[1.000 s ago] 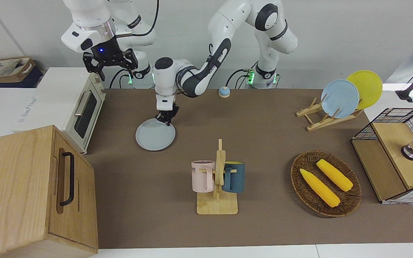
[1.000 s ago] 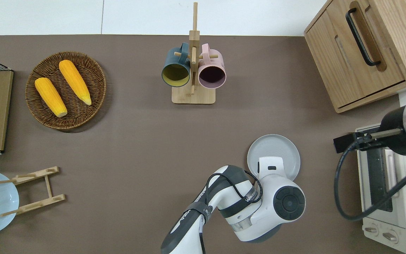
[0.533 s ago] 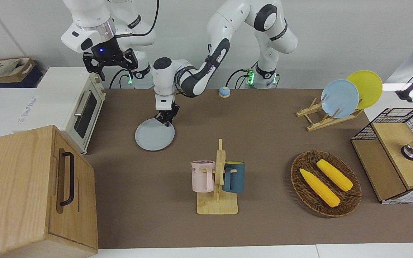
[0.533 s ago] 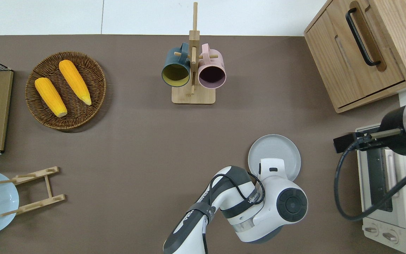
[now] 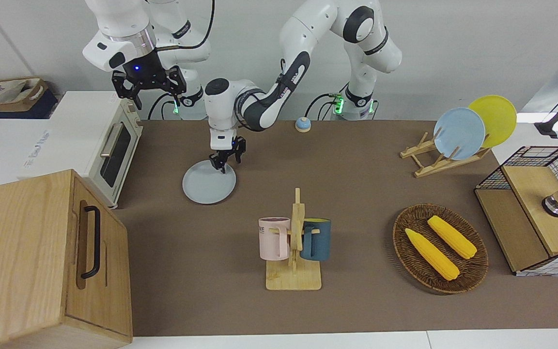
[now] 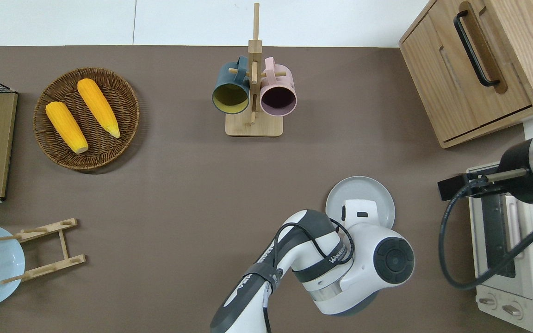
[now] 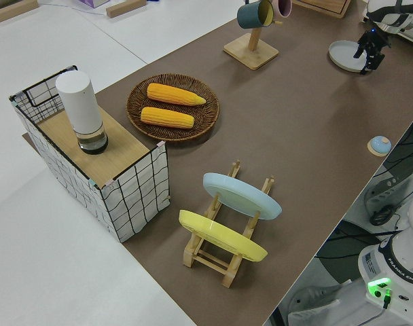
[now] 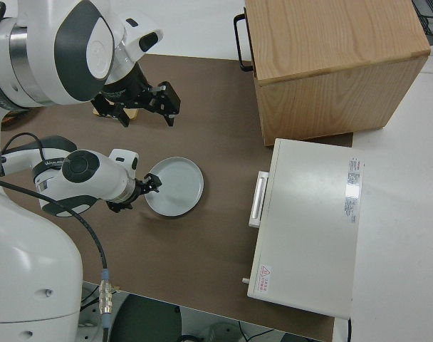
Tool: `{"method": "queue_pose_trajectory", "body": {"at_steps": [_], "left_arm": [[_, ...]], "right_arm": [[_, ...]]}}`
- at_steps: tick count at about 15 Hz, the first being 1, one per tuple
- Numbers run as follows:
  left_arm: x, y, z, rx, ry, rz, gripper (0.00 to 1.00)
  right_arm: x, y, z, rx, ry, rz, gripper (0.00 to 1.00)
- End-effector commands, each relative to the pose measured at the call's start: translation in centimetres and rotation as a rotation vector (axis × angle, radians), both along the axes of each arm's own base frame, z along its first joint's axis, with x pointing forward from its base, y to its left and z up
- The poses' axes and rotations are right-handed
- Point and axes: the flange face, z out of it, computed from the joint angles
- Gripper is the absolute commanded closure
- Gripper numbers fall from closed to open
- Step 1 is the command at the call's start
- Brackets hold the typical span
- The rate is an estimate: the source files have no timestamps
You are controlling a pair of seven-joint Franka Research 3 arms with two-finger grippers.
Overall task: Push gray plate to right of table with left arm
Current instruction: 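Keep pushing the gray plate with the left gripper toward the toaster oven, then lift the left gripper off the gray plate and pull it back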
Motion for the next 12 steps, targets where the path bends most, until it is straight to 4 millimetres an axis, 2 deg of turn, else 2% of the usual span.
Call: {"method": "queue_pose_trajectory", "body": {"at_steps": [1,5,9,12], "left_arm": [[0.8,1.5,3.6,0.034,-0.006,-0.062,0.01],[3.0,6.0,8.7,0.058,0.080,-0.152,0.01],[5.5,12.7,15.1,0.070,0.152,-0.268,0.01],[7.2,18.4,19.1,0.085,0.186,-0.326,0.01]], "right_arm": [[-0.3,-0.2,0.4,0.009,0.003,-0.004,0.017],[-0.3,-0.3,0.4,0.009,0.003,-0.007,0.017],[-0.3,-0.2,0.4,0.009,0.003,-0.006,0.017],[-0.3,-0.2,0.4,0.009,0.003,-0.004,0.017]]}}
